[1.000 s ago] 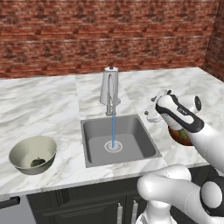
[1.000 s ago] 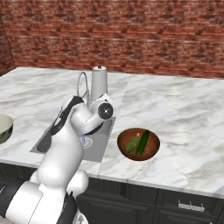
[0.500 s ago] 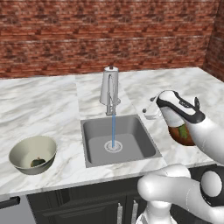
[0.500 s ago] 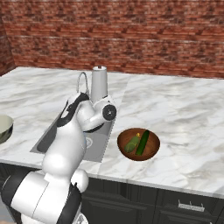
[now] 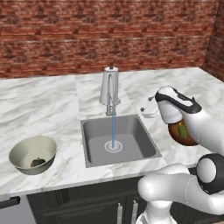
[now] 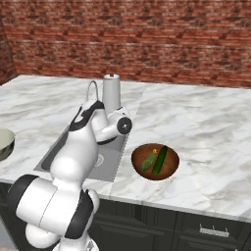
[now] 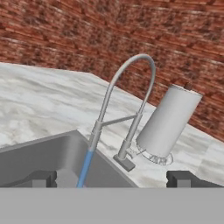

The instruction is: Pick the cucumbers from the sink and place them in one bowl. Place the squash in the other bowl. Then turn off the sink faucet.

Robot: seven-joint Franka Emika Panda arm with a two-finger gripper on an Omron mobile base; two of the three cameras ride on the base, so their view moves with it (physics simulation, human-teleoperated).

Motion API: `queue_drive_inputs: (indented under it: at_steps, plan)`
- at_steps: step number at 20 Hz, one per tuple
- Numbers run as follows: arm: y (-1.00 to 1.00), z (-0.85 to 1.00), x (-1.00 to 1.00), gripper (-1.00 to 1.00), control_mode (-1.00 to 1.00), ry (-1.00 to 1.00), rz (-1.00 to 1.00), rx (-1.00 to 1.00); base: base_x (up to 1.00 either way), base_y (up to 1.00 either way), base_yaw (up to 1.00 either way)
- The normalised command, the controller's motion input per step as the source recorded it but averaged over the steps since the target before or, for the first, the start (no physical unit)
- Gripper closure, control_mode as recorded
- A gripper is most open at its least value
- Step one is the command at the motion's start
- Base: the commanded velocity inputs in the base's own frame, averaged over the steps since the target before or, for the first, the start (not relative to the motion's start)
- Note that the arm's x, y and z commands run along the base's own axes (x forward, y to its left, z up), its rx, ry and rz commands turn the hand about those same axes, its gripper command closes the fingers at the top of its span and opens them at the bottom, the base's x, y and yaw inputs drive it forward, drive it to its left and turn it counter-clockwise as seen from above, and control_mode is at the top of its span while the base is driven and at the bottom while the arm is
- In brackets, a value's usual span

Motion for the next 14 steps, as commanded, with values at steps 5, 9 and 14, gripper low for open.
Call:
queue_drive_inputs:
  at_steps: [5, 9, 14]
  plan:
    - [0.04, -0.14, 0.2, -1.0, -1.0, 0.0, 0.0, 0.0, 0.0, 0.0, 0.0]
    - [0.0, -0.03, 0.11, -1.0, -1.0, 0.0, 0.0, 0.0, 0.0, 0.0, 0.0]
    - [0.09, 0.0, 0.08, -1.0, -1.0, 0.0, 0.0, 0.0, 0.0, 0.0, 0.0]
